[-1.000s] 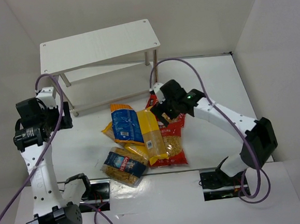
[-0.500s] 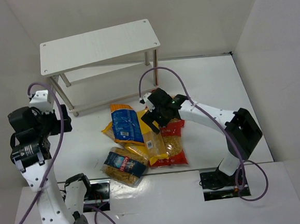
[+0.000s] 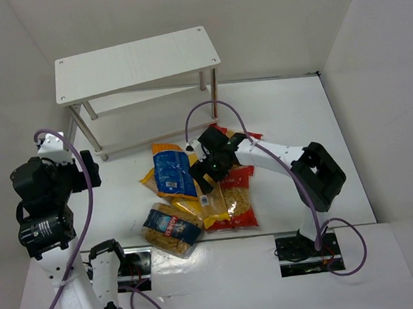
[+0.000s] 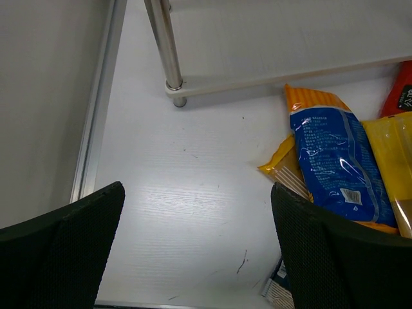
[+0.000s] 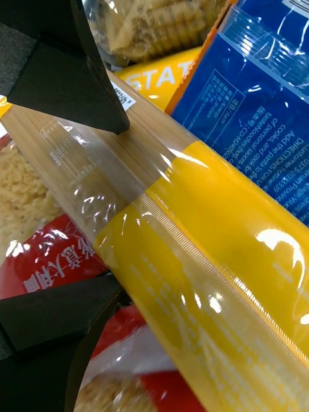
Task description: Place and organize the pasta boxes and bags onto the shelf
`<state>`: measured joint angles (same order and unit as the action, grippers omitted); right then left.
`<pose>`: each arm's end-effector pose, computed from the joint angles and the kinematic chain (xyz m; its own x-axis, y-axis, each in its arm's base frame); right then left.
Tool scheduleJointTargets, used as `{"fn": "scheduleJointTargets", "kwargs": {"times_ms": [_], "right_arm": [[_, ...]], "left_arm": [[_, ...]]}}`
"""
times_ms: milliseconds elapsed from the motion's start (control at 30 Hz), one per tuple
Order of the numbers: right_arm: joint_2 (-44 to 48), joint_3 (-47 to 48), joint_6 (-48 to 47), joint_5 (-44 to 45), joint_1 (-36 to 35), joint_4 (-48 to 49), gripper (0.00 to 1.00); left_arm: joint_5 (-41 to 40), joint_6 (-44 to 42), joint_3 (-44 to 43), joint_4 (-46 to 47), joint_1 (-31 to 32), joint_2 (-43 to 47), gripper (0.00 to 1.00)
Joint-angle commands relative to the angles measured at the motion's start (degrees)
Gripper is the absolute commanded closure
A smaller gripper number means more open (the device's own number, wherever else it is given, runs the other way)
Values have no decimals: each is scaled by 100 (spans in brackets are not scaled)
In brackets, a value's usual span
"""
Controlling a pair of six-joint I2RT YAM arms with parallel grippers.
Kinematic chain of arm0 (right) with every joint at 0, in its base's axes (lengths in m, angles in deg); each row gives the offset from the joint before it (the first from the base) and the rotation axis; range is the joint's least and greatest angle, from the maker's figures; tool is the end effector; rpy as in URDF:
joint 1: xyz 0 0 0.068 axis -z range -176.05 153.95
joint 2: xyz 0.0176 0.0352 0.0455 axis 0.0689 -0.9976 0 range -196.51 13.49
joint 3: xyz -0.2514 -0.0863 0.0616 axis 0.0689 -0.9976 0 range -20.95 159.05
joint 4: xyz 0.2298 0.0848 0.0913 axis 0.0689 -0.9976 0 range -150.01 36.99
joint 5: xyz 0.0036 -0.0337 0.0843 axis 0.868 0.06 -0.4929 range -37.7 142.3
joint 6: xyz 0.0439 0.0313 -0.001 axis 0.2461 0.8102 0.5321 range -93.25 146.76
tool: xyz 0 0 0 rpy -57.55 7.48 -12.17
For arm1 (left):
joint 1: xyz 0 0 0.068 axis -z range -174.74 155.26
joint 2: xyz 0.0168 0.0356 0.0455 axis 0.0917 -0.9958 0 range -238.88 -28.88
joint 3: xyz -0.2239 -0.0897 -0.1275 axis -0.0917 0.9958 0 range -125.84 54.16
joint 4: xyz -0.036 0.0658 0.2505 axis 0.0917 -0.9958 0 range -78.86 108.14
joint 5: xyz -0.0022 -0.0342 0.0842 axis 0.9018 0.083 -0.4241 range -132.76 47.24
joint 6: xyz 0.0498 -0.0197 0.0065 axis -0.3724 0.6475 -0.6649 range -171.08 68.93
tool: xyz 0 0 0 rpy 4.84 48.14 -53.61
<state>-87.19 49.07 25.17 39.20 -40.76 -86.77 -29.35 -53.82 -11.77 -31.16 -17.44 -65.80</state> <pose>0.2481 0.2570 0.2016 -0.6199 -0.6516 -0.4372 -0.7722 0.6055 0.1925 0.0918 0.0295 0.4057 -0.3278 -0.0867 -0.9407 -0.1592 0.9866 -0.0354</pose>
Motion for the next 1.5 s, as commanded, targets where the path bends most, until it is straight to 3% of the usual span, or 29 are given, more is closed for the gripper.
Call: {"fn": "scheduleJointTargets", "kwargs": {"times_ms": [0, 433, 633, 833, 967, 1000, 1100, 1333, 1467], "right_arm": [[-363, 30, 71, -1455, -99, 150, 1], [-900, 345, 334, -2768, -99, 440, 1], [-900, 829, 633, -1829, -214, 326, 8], [-1225, 1022, 580, -405, -1065, 185, 22], [-1375, 1075, 519, 220, -1242, 133, 49], [-1453, 1075, 458, 421, -1242, 63, 62], [-1454, 1075, 274, 922, -1181, 62, 79], [-857, 1006, -718, 2389, -619, 10, 81], [-505, 891, -1307, 3313, -487, 526, 81]], "left_arm": [[30, 99, 28, 184, -24, 106, 0], [-339, -68, 19, 184, -24, 107, 0], [-453, -173, 72, 236, -24, -7, 0], [-567, -174, 72, 298, -24, -69, 0], [-620, -227, -33, 298, -24, -122, 0], [-620, -227, -34, 298, -24, -122, 0], [-620, -227, -34, 298, -24, -174, 0], [-620, -227, -87, 351, -24, -174, 0], [-568, -227, -34, 403, -24, -174, 0]]}}
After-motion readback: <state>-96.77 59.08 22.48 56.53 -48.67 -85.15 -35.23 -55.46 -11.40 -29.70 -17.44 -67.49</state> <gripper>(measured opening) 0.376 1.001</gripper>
